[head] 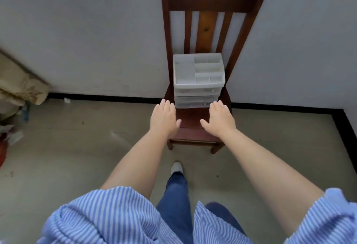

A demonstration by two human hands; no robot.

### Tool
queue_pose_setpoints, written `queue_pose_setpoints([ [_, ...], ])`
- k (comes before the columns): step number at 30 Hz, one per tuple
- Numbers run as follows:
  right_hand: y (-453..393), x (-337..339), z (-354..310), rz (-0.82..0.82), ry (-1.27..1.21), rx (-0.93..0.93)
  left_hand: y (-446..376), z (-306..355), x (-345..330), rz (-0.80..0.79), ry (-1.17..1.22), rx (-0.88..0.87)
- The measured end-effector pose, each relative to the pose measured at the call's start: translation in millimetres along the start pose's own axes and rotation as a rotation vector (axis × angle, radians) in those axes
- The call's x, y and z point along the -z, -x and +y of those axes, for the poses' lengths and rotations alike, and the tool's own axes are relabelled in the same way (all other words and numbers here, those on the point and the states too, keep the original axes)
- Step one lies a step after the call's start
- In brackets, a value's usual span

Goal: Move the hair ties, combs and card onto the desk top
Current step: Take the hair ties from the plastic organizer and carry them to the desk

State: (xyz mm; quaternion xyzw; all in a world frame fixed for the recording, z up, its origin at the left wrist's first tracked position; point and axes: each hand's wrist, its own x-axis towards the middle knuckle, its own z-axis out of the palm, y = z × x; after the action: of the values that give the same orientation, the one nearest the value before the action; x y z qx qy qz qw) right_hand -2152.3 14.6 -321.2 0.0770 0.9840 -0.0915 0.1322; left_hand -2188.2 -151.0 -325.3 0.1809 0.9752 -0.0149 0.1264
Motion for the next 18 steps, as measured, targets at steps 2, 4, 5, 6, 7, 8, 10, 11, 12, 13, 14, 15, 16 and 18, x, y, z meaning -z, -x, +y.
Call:
queue_pose_setpoints([
  [2, -40.0, -10.0, -0.8, -0.071, -0.001, -0.047, -44.3, -8.0, -5.6, -0.018, 0.006, -0.025],
  [4, -66.4, -20.8, 0.2, -0.121, -0.044, -0.078, -75.2, -11.8, -11.6, -0.03, 0.018, -0.043],
  [5, -84.5, -28.0, 1.9, -0.151, -0.07, -0.1, -95.5, -12.8, -16.5, -0.045, 0.03, -0.052],
  [6, -103.5, -36.6, 4.1, -0.182, -0.101, -0.126, -116.4, -13.7, -23.2, -0.061, 0.043, -0.059],
  [7, -118.4, -45.0, 5.8, -0.197, -0.132, -0.149, -132.4, -14.5, -29.7, -0.061, 0.046, -0.061],
  [8, -134.7, -53.5, 7.5, -0.204, -0.171, -0.174, -149.1, -15.5, -36.7, -0.055, 0.045, -0.06],
  [10, -165.1, -68.3, 9.9, -0.234, -0.351, -0.267, -175.8, -16.9, -50.8, -0.055, 0.067, -0.057],
  [11, -179.0, -75.2, 10.4, -0.248, -0.503, -0.339, -186.8, -17.3, -58.1, -0.06, 0.081, -0.061],
  [12, -190.9, -83.1, 9.7, -0.251, -0.682, -0.423, -195.7, -18.2, -66.3, -0.064, 0.091, -0.068],
  [13, -201.1, -89.8, 8.2, -0.237, -0.9, -0.526, -202.6, -19.6, -74.0, -0.075, 0.099, -0.082],
  [14, -209.7, -95.0, 6.3, -0.21, -1.147, -0.645, -207.5, -21.1, -80.8, -0.087, 0.106, -0.099],
  [15, -217.0, -99.1, 5.1, -0.174, -1.399, -0.759, -210.2, -22.9, -86.2, -0.097, 0.107, -0.114],
  [16, -223.6, -102.7, 5.2, -0.135, -1.627, -0.849, -211.7, -24.8, -90.4, -0.104, 0.105, -0.128],
  [18, -233.6, -106.1, 7.1, -0.067, -1.963, -0.937, -211.8, -29.2, -95.1, -0.106, 0.114, -0.146],
])
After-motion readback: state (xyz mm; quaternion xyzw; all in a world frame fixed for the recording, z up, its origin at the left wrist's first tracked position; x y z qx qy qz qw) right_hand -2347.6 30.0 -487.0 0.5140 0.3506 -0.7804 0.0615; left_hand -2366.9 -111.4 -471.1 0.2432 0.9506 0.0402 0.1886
